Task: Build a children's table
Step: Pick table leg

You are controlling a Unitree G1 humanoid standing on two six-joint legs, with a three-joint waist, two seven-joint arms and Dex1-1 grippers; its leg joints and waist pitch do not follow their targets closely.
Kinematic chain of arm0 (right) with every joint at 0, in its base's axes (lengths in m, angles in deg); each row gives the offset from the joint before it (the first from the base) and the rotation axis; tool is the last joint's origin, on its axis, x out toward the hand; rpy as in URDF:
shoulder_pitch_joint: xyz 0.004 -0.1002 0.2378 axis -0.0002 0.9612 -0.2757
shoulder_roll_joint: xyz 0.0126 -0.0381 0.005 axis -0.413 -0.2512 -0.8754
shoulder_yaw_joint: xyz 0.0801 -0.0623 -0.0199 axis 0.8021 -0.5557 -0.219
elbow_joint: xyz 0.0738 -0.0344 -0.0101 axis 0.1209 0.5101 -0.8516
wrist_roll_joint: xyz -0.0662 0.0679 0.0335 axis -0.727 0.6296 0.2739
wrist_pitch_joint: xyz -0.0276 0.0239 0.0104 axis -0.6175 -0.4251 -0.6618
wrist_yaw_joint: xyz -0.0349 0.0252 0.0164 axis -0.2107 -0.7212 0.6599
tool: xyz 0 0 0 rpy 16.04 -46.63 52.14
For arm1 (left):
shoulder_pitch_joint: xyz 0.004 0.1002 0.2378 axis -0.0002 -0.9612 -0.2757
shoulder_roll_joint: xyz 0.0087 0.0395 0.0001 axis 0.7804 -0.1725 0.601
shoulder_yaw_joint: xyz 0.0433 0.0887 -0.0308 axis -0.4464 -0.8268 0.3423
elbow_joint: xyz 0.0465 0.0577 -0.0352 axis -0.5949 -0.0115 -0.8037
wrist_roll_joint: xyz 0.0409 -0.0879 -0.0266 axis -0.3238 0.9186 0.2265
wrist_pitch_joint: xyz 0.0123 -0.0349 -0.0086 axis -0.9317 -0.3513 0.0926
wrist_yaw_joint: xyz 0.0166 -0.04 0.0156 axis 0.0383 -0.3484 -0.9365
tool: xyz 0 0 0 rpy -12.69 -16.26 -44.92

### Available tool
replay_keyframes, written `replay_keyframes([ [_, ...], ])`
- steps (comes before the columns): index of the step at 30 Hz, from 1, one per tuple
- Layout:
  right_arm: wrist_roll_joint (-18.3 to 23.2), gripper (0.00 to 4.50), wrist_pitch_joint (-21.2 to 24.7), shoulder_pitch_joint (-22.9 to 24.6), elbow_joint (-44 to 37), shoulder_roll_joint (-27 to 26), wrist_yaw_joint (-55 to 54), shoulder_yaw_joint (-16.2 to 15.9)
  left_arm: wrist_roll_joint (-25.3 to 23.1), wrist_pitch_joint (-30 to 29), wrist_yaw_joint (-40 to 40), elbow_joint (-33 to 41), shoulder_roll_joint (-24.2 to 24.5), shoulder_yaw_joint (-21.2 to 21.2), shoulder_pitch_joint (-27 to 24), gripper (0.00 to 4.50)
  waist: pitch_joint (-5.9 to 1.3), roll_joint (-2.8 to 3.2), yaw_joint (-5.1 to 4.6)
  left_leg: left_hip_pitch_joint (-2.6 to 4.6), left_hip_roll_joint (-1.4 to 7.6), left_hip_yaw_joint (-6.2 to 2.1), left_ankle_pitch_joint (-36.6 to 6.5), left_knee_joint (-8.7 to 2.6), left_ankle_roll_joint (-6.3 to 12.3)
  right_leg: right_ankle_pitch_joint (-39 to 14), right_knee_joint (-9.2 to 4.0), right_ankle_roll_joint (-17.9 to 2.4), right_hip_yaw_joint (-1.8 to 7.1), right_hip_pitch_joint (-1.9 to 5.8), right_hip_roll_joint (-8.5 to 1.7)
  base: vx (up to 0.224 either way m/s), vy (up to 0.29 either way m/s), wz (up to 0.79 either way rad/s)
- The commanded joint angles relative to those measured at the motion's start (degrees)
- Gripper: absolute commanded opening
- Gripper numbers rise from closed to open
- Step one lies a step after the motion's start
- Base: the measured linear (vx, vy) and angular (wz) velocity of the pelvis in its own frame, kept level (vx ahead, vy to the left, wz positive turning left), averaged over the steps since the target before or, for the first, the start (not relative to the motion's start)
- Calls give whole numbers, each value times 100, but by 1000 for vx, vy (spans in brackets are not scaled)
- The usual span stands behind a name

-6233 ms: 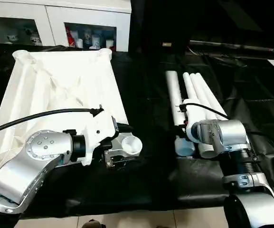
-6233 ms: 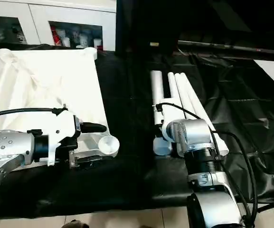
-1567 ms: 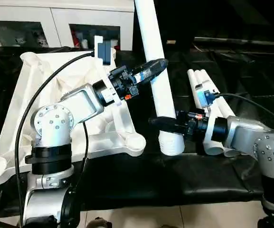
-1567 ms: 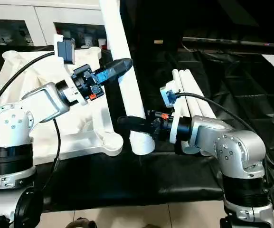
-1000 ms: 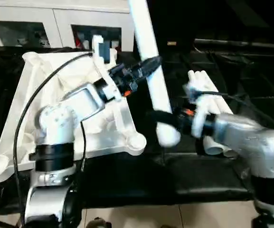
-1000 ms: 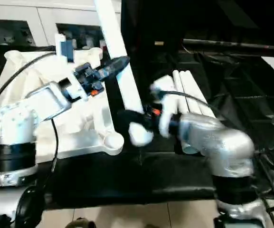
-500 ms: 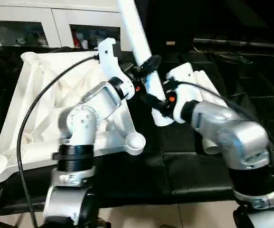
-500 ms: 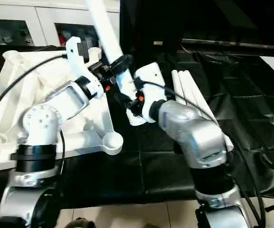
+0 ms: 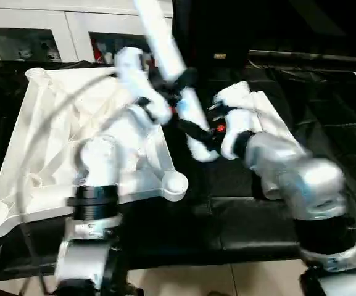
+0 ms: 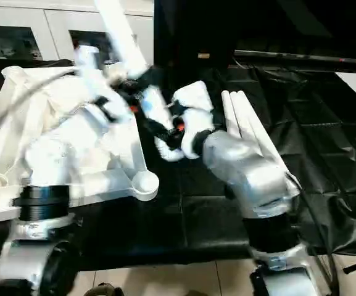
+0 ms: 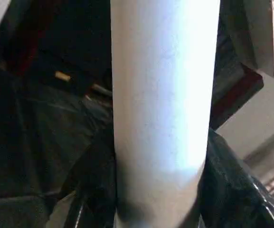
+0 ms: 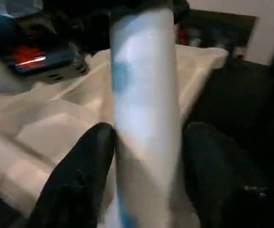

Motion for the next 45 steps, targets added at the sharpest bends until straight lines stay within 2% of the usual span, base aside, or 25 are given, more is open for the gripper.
replay_keyframes([
  [1,157,303,181,27,-126,87,188,111,20,-120,227,88,36,-141,-15,188,-471,-1,23,128,369,-145,-242,-326,27,364,-395,-1158,278,311,-514,0,0,0],
  [3,498,303,563,45,-274,504,723,163,163,-345,1098,253,450,-500,-149,188,-472,10,45,132,375,-142,-219,-327,44,237,-392,-1189,275,302,-519,0,0,0],
  [4,652,303,701,55,-330,617,880,216,258,-452,1358,291,575,-559,-195,188,-475,7,68,150,371,-145,-230,-325,35,202,-390,-1177,271,309,-516,0,0,0],
  [5,888,303,891,65,-393,733,1051,327,443,-632,1733,375,747,-613,-249,188,-464,11,70,138,373,-137,-209,-331,18,217,-377,-1192,272,293,-511,0,0,0],
  [7,1036,303,1006,73,-427,813,1144,400,612,-768,2024,507,872,-659,-282,188,-476,12,72,142,375,-131,-208,-323,16,240,-376,-1242,271,285,-518,0,0,0],
  [11,1315,303,1299,137,-568,1022,1398,398,1235,-1152,2590,941,988,-624,-290,188,-458,-4,101,147,380,-122,-346,-329,-54,-96,-404,-1345,268,284,-541,0,0,0],
  [14,1332,303,1386,195,-617,1124,1471,311,1230,-1125,2729,932,1035,-666,-276,188,-445,-13,106,141,375,-120,-397,-336,-73,-297,-435,-1262,274,280,-530,0,0,0],
  [16,1283,270,1460,260,-585,1170,1447,222,1192,-1037,2758,808,1007,-626,-264,188,-445,2,112,152,372,-120,-413,-335,-100,-416,-447,-1193,278,267,-524,0,0,0],
  [17,1270,270,1487,288,-564,1175,1418,193,1196,-1021,2780,770,1002,-605,-264,188,-446,-1,113,152,369,-122,-421,-338,-108,-451,-452,-1179,275,266,-521,0,0,0],
  [20,1328,267,1546,337,-553,1129,1348,227,1250,-1029,2769,777,971,-562,-286,188,-447,-5,133,159,377,-131,-510,-349,-183,-638,-467,-1105,275,254,-530,0,0,0],
  [21,1325,234,1560,336,-536,1111,1300,244,1282,-1047,2760,789,961,-549,-292,188,-449,-17,132,152,377,-131,-492,-350,-188,-623,-465,-1099,275,258,-531,0,0,0],
  [24,1317,227,1578,314,-472,1041,1198,312,1329,-1062,2780,812,947,-536,-304,188,-450,-12,133,148,372,-130,-506,-345,-196,-653,-468,-1074,279,250,-534,0,0,0],
  [27,1290,198,1498,276,-387,953,1094,365,1248,-989,2838,752,968,-562,-286,188,-457,-11,137,145,370,-129,-427,-342,-179,-543,-456,-1081,275,246,-526,0,0,0],
  [29,1234,192,1437,252,-344,895,1025,364,1145,-944,2730,693,957,-570,-273,188,-457,-13,129,137,367,-131,-406,-346,-170,-495,-450,-1090,270,247,-523,0,0,0],
  [30,1189,191,1432,226,-313,842,937,366,1012,-897,2615,657,962,-605,-257,223,-461,-5,133,143,369,-130,-404,-345,-174,-468,-448,-1092,270,245,-523,0,0,0],
  [32,1140,190,1435,196,-277,786,836,371,895,-842,2525,625,964,-635,-241,258,-456,-5,130,141,371,-130,-431,-351,-195,-510,-456,-1083,272,244,-528,0,0,0],
  [33,1035,190,1438,93,-206,512,479,410,794,-794,2032,512,775,-510,-150,258,-455,10,139,143,372,-135,-436,-352,-213,-520,-455,-1077,271,244,-530,0,0,0],
  [34,1011,190,1433,74,-196,452,403,417,781,-800,1904,487,726,-475,-129,260,-454,5,114,139,358,-134,-435,-349,-264,-505,-456,-1114,266,225,-522,0,0,0],
  [35,953,190,1428,21,-164,291,209,433,584,-717,1568,450,621,-491,-89,260,-464,-2,110,145,362,-131,-460,-349,-275,-532,-456,-1116,265,240,-521,0,0,0],
  [36,945,190,1428,18,-162,280,192,433,569,-710,1535,446,608,-490,-86,275,-458,-14,118,148,375,-135,-487,-348,-287,-542,-460,-1117,275,236,-536,0,0,0],
  [37,786,190,1408,-58,-121,88,-122,420,346,-565,932,348,334,-416,-38,289,-461,6,129,141,374,-145,-475,-355,-297,-539,-453,-1101,271,251,-541,0,0,0],
  [38,714,190,1396,-97,-99,0,-265,401,262,-421,685,286,176,-366,-31,298,-468,-15,131,145,370,-139,-474,-354,-312,-504,-470,-1055,275,259,-536,0,0,0],
  [40,673,190,1388,-119,-87,-46,-343,387,234,-333,554,245,80,-327,-29,307,-463,-9,127,131,372,-144,-445,-360,-314,-399,-466,-1018,273,261,-525,0,0,0],
  [43,257,190,1291,-224,-72,-173,-785,136,-44,-87,34,117,-251,-353,-70,313,-472,-9,118,128,369,-148,-387,-361,-311,-261,-453,-931,276,266,-517,0,0,0],
  [45,129,190,1282,-255,-95,-262,-940,27,-127,-11,-125,84,-376,-363,-66,313,-472,-17,121,126,359,-145,-381,-352,-304,-243,-459,-900,280,270,-526,0,0,0],
])
